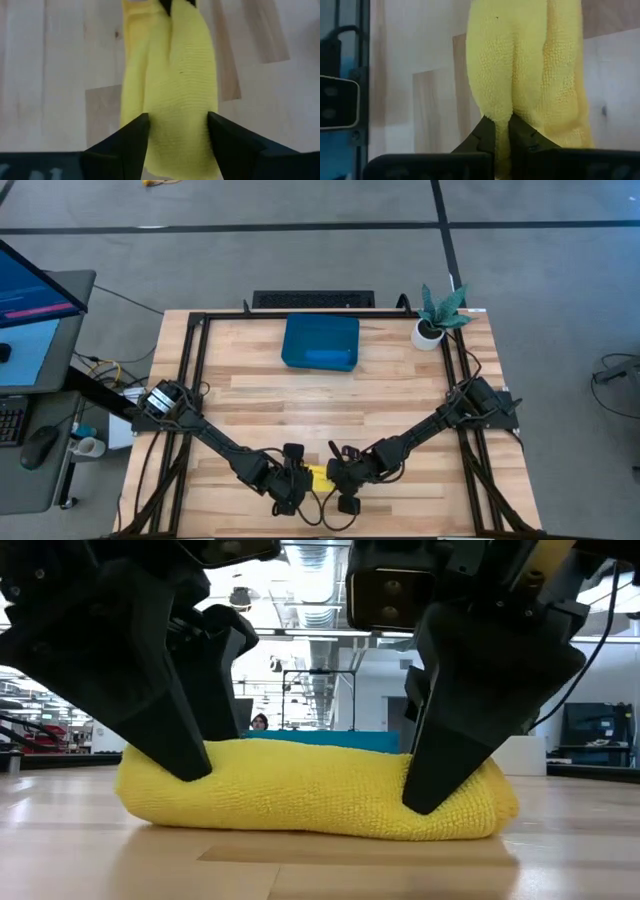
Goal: Roll microfiber towels into tight, uniform cylinder then place into a basket
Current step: Roll the yellow microfiber cloth
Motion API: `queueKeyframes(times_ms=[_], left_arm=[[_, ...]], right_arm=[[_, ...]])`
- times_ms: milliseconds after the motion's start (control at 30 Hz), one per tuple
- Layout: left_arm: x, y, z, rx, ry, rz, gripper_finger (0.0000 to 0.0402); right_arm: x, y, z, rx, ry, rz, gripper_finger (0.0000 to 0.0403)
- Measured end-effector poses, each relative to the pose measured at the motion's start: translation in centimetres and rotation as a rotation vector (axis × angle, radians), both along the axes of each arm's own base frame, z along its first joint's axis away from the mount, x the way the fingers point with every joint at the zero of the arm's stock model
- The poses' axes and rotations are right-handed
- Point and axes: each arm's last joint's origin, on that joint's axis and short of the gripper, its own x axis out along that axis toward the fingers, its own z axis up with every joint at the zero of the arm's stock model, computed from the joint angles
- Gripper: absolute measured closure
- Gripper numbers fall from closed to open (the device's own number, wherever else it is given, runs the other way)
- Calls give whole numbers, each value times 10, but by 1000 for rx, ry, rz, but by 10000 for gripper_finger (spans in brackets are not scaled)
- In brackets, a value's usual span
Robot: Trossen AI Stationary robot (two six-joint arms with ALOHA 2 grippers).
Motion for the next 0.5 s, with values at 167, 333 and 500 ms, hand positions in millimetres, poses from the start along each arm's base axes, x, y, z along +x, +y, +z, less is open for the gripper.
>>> queueKeyframes(times_ms=[167, 333, 500], left_arm=[[-8, -5, 5, 93, 31, 6, 213], [-17, -17, 16, 186, 35, -11, 222], [-25, -34, 23, 233, -17, -80, 229]], right_arm=[[6, -4, 0, 84, 11, -26, 369], [10, -11, 0, 136, 35, -33, 366], [13, -16, 0, 174, 52, -46, 368]])
